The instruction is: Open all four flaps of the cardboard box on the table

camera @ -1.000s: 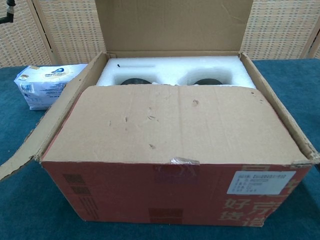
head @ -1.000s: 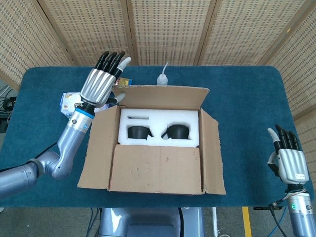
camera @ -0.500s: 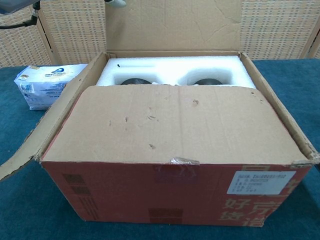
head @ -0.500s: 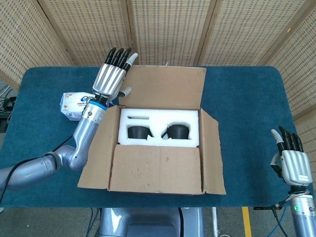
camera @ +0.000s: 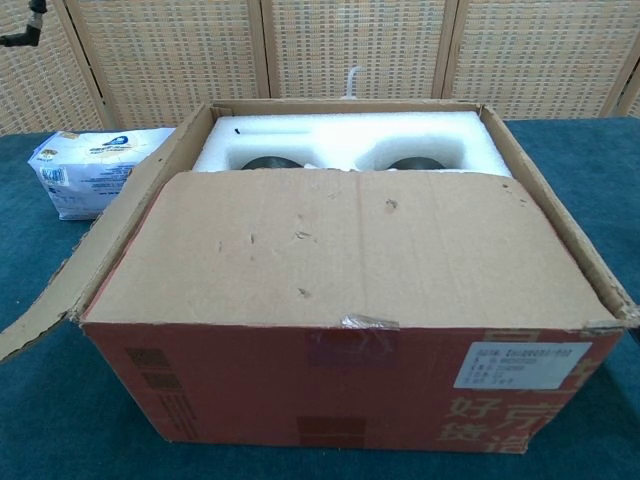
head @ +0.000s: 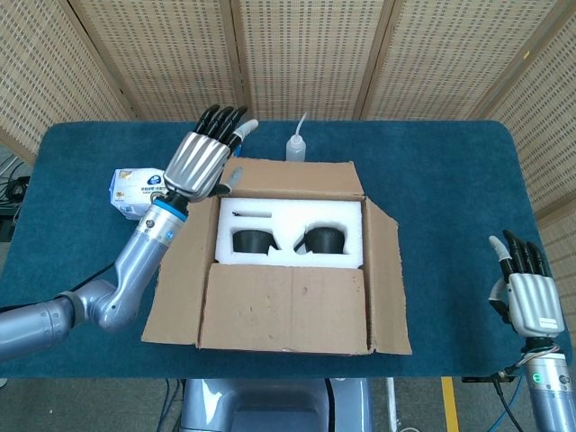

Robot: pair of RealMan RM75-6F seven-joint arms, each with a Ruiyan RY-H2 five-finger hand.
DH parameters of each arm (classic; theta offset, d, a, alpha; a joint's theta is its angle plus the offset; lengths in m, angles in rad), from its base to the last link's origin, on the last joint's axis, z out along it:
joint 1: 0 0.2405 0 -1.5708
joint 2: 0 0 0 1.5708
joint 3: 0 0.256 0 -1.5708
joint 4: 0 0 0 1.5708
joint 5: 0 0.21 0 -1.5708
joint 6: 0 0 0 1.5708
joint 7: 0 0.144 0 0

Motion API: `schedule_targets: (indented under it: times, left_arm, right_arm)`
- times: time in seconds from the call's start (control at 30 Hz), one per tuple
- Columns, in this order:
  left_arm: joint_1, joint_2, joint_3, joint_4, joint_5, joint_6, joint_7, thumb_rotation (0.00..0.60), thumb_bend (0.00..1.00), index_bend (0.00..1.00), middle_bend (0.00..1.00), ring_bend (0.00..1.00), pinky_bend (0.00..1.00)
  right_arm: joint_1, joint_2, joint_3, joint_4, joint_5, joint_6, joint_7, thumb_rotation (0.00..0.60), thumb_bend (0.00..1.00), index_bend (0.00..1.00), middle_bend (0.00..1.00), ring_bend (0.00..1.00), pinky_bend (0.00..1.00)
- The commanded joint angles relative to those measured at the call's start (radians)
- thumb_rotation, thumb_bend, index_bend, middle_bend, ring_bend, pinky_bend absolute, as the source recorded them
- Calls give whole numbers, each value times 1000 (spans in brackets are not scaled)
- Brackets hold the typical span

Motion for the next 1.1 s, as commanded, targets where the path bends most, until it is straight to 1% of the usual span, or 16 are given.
schedule_targets:
  times: [0.03, 0.13, 0.2, 0.23, 0.27, 0.3, 0.33, 0.37, 0.4, 0.6, 0.77, 0.93, 1.1]
  left_arm:
    - [45, 85, 22, -113, 15, -52, -81, 526, 600, 239, 0, 0, 0]
    - [62, 125, 34, -165, 21, -86, -127, 534, 609, 300, 0, 0, 0]
    - [72, 144, 41, -193, 22, -105, -156, 554, 606, 336, 0, 0, 0]
    - [77, 152, 45, -204, 24, -113, -170, 540, 604, 346, 0, 0, 0]
    - [82, 160, 50, -214, 28, -120, -180, 483, 597, 362, 0, 0, 0]
    - [89, 168, 57, -226, 34, -128, -197, 412, 589, 377, 0, 0, 0]
    - [93, 172, 62, -233, 39, -133, -207, 369, 584, 387, 0, 0, 0]
    - [98, 176, 68, -239, 45, -137, -217, 333, 574, 399, 0, 0, 0]
    - [105, 180, 75, -248, 52, -143, -232, 325, 562, 408, 0, 0, 0]
    - [127, 187, 110, -283, 74, -185, -309, 323, 482, 427, 0, 0, 0]
    - [139, 188, 135, -293, 104, -207, -350, 323, 459, 429, 0, 0, 0]
    - [141, 176, 160, -290, 122, -220, -356, 322, 450, 429, 0, 0, 0]
    - [143, 153, 181, -276, 137, -211, -348, 323, 436, 429, 0, 0, 0]
  right_arm:
    - [0, 0, 0, -1, 0, -1, -1, 600, 956, 48, 0, 0, 0]
    - [1, 0, -2, -3, 0, -3, -3, 600, 956, 48, 0, 0, 0]
    - [0, 0, -2, -4, 0, -3, -4, 600, 956, 48, 0, 0, 0]
    - [0, -1, -2, -5, 1, -2, -4, 600, 956, 48, 0, 0, 0]
    - [0, -1, -2, -5, 1, -2, -4, 600, 956, 48, 0, 0, 0]
    - [-1, -2, -2, -6, 1, -2, -4, 600, 956, 48, 0, 0, 0]
    - [-1, -2, -3, -6, 0, -2, -4, 600, 956, 48, 0, 0, 0]
    - [-2, -1, -3, -7, 0, -1, -4, 600, 956, 48, 0, 0, 0]
    - [-2, -2, -4, -7, 0, -2, -4, 600, 956, 48, 0, 0, 0]
    - [-4, -4, -5, -5, -2, 0, 0, 600, 956, 48, 0, 0, 0]
    - [-6, -4, -5, -3, -1, 1, 5, 600, 956, 48, 0, 0, 0]
    - [-8, -4, -6, 0, 0, 1, 11, 600, 956, 48, 0, 0, 0]
    - [-9, -4, -6, 4, 0, 0, 20, 600, 956, 48, 0, 0, 0]
